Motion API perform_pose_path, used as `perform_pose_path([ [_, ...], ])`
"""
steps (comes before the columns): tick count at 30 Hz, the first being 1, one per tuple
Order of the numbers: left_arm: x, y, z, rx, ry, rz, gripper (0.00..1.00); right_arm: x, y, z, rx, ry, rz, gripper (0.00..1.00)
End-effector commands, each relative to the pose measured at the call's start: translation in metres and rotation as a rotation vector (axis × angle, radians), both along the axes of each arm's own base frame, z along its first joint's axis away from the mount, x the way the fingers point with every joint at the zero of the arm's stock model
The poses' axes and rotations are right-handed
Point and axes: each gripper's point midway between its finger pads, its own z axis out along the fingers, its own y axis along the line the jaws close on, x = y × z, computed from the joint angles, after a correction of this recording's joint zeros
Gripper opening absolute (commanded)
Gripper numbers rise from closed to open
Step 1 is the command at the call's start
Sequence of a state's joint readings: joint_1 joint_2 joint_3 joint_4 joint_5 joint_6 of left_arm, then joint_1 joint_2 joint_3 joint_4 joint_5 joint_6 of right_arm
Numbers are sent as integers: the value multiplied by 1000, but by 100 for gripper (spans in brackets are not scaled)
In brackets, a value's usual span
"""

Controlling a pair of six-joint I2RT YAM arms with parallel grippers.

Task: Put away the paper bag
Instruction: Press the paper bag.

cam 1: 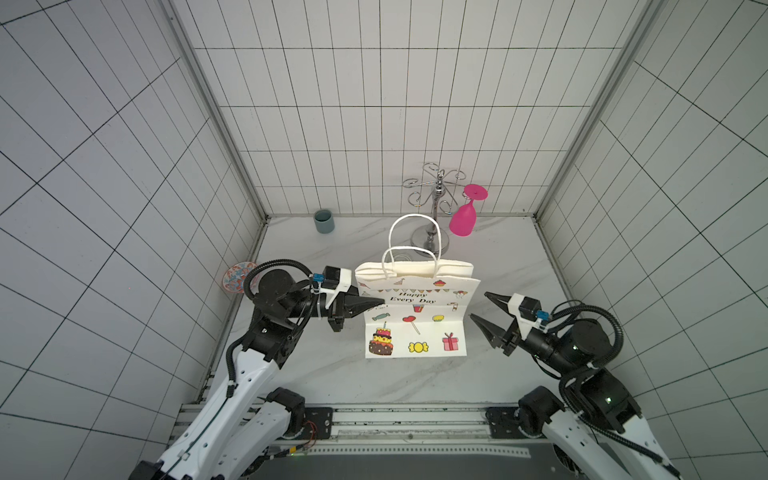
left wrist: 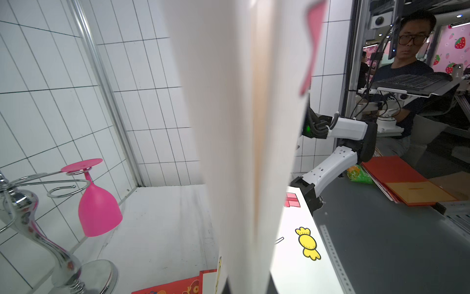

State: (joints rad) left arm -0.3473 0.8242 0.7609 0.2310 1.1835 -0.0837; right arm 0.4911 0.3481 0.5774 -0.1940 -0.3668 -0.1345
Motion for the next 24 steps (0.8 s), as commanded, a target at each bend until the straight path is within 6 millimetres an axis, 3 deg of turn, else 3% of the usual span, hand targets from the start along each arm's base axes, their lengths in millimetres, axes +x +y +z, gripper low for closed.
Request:
perform_pose_path([
  [1,3,7,30,-87,0,65,0,20,-2,-49,-53,137,-76,66],
  [4,4,9,42,-112,26,79,0,15,16,-60,-65,121,31,71],
  [10,-1,8,49,-112,107,26,0,-3,42,-29,-36,-152,211,79],
  [17,-10,5,38,-69,144,-38,0,-16,60,-11,-57,-257,351,84],
  [24,-18,0,19,-4,144,-97,0,-25,61,8,-64,-300,387,86],
])
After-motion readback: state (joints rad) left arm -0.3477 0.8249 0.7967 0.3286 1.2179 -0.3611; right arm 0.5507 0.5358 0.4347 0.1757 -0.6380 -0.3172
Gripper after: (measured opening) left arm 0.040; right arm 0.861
